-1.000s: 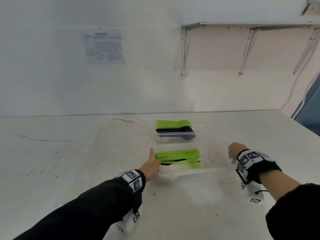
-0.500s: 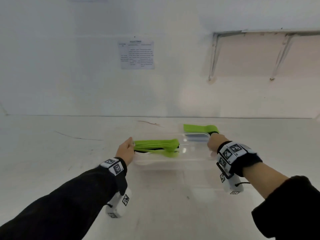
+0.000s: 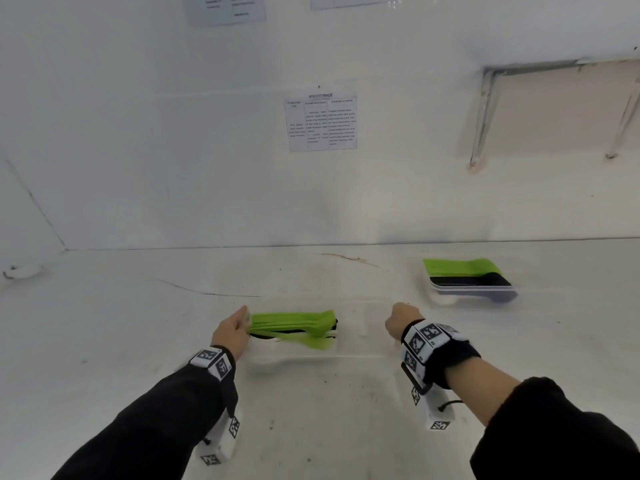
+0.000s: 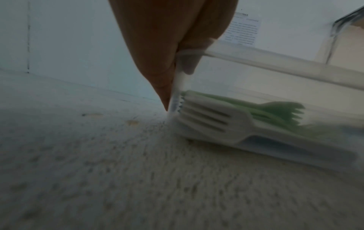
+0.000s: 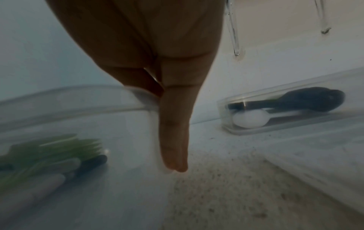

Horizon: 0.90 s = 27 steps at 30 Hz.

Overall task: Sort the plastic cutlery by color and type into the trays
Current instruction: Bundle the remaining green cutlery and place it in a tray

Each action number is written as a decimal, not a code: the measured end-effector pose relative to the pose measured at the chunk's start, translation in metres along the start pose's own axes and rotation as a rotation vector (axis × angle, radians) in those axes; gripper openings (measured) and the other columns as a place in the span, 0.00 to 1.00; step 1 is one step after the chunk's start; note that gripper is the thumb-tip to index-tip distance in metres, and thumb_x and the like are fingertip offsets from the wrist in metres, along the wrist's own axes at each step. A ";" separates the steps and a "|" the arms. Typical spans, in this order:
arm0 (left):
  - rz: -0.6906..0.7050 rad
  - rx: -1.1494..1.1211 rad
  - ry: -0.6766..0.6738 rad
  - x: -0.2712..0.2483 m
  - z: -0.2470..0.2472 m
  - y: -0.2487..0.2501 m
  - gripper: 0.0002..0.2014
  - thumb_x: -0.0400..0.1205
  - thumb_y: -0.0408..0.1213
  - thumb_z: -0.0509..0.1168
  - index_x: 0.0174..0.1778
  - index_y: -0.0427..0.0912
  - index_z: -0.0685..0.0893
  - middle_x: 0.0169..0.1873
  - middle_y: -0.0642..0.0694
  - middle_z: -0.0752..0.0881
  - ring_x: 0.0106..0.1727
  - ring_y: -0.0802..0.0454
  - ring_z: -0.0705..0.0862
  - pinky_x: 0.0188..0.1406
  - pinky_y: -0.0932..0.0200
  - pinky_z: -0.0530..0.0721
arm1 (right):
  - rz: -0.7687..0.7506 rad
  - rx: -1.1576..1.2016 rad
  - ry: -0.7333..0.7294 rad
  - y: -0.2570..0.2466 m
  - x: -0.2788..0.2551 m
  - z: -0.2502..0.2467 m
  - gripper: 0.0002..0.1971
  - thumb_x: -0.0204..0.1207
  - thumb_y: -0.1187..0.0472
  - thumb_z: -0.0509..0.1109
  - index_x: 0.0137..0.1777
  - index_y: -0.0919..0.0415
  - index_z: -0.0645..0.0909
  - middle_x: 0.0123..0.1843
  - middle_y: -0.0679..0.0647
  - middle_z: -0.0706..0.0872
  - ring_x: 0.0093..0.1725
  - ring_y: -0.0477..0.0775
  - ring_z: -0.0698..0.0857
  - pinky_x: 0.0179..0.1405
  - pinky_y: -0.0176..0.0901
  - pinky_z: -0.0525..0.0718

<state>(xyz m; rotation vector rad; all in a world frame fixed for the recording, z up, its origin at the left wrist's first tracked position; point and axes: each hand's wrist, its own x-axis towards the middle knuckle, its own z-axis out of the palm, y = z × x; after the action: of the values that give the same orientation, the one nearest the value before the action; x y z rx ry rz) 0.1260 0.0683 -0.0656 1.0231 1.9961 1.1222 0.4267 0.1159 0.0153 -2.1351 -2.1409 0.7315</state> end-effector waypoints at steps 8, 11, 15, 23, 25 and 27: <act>0.056 0.230 0.089 -0.017 0.000 0.012 0.23 0.85 0.29 0.56 0.78 0.36 0.66 0.78 0.37 0.67 0.78 0.40 0.66 0.78 0.52 0.61 | -0.003 0.041 -0.024 0.007 0.006 0.011 0.17 0.85 0.61 0.53 0.64 0.71 0.76 0.69 0.66 0.78 0.69 0.63 0.78 0.63 0.44 0.76; 0.183 0.230 0.261 -0.044 0.014 0.043 0.25 0.82 0.27 0.56 0.78 0.36 0.66 0.79 0.36 0.61 0.80 0.43 0.60 0.77 0.54 0.57 | -0.014 0.175 -0.022 0.033 0.016 0.003 0.17 0.85 0.55 0.51 0.55 0.70 0.75 0.60 0.67 0.79 0.65 0.65 0.80 0.49 0.44 0.75; 0.324 0.151 0.093 -0.086 0.071 0.095 0.25 0.82 0.25 0.57 0.77 0.35 0.66 0.77 0.38 0.67 0.78 0.45 0.65 0.76 0.59 0.58 | 0.037 0.175 0.115 0.088 0.019 -0.037 0.15 0.84 0.61 0.53 0.54 0.69 0.78 0.65 0.67 0.81 0.53 0.61 0.79 0.35 0.42 0.72; 0.252 0.109 -0.338 -0.169 0.236 0.155 0.21 0.82 0.27 0.59 0.72 0.37 0.74 0.66 0.41 0.81 0.66 0.45 0.80 0.67 0.61 0.72 | 0.241 0.090 0.199 0.213 0.002 -0.088 0.17 0.84 0.63 0.56 0.67 0.68 0.79 0.68 0.62 0.81 0.69 0.62 0.79 0.66 0.45 0.75; 0.226 0.283 -0.362 -0.170 0.258 0.160 0.23 0.83 0.31 0.59 0.75 0.37 0.71 0.71 0.41 0.77 0.73 0.46 0.74 0.71 0.62 0.66 | 0.281 0.128 0.164 0.238 0.001 -0.094 0.17 0.82 0.64 0.59 0.68 0.68 0.78 0.69 0.63 0.80 0.69 0.62 0.78 0.66 0.46 0.75; 0.181 0.438 -0.351 -0.166 0.269 0.164 0.24 0.84 0.34 0.58 0.77 0.36 0.67 0.75 0.40 0.71 0.77 0.45 0.69 0.74 0.60 0.63 | 0.298 0.147 0.147 0.258 0.002 -0.099 0.18 0.81 0.65 0.61 0.69 0.69 0.77 0.69 0.65 0.79 0.70 0.62 0.77 0.66 0.46 0.75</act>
<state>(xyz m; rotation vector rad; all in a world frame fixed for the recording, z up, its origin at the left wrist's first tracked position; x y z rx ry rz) 0.4778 0.0906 -0.0167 1.5315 1.9230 0.5401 0.7027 0.1340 0.0134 -2.3713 -1.6643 0.6981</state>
